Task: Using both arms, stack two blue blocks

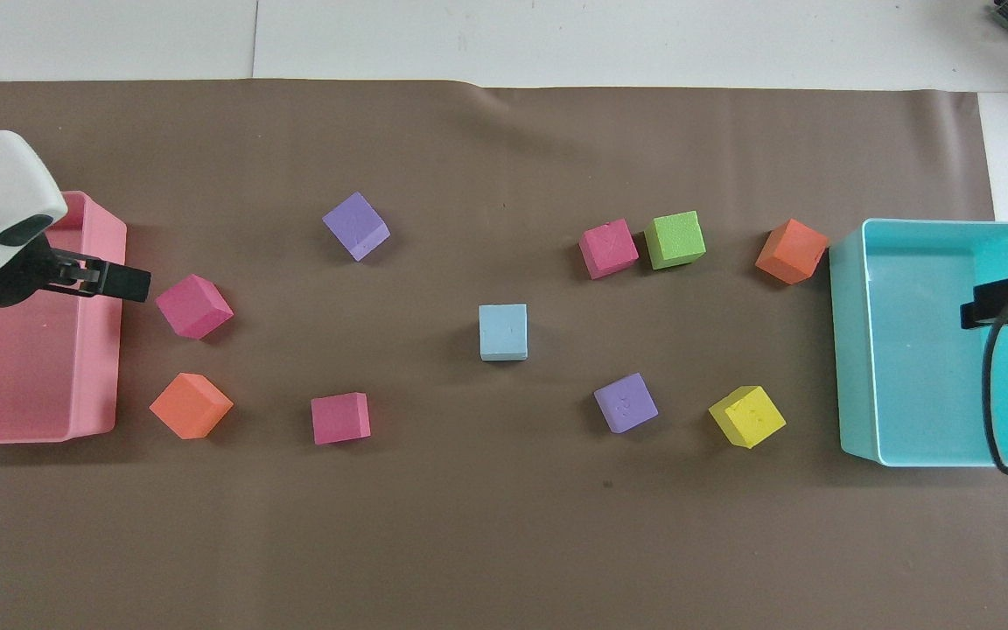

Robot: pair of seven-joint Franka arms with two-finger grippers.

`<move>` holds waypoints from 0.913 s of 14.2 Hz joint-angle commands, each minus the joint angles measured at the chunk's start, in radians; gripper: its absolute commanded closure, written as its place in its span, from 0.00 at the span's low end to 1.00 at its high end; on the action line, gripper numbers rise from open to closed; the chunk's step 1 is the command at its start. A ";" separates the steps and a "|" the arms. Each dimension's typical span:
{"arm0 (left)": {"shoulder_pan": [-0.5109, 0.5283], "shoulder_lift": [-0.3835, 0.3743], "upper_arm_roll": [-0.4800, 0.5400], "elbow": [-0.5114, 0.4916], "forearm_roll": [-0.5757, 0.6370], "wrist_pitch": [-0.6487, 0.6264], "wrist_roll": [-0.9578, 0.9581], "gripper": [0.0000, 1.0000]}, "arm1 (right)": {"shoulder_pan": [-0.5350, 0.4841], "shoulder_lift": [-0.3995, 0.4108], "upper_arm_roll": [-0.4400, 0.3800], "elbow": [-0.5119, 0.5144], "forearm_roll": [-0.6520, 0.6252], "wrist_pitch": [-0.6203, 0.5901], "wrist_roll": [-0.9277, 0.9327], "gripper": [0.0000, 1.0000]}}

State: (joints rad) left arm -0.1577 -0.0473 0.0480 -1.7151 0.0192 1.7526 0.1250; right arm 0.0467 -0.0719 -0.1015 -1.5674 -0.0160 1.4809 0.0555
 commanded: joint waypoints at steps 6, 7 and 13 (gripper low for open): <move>0.046 0.116 -0.010 0.357 -0.038 -0.349 0.024 0.00 | -0.010 -0.005 0.003 0.003 0.024 -0.008 -0.017 0.00; 0.044 0.115 -0.010 0.364 -0.038 -0.363 0.022 0.00 | -0.010 -0.005 0.003 0.003 0.024 -0.008 -0.019 0.00; 0.044 0.028 -0.013 0.237 -0.044 -0.343 0.015 0.00 | -0.010 -0.005 0.003 0.003 0.024 -0.008 -0.019 0.00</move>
State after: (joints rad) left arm -0.1339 0.0295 0.0442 -1.4112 -0.0041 1.4139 0.1346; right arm 0.0467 -0.0719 -0.1015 -1.5674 -0.0160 1.4809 0.0555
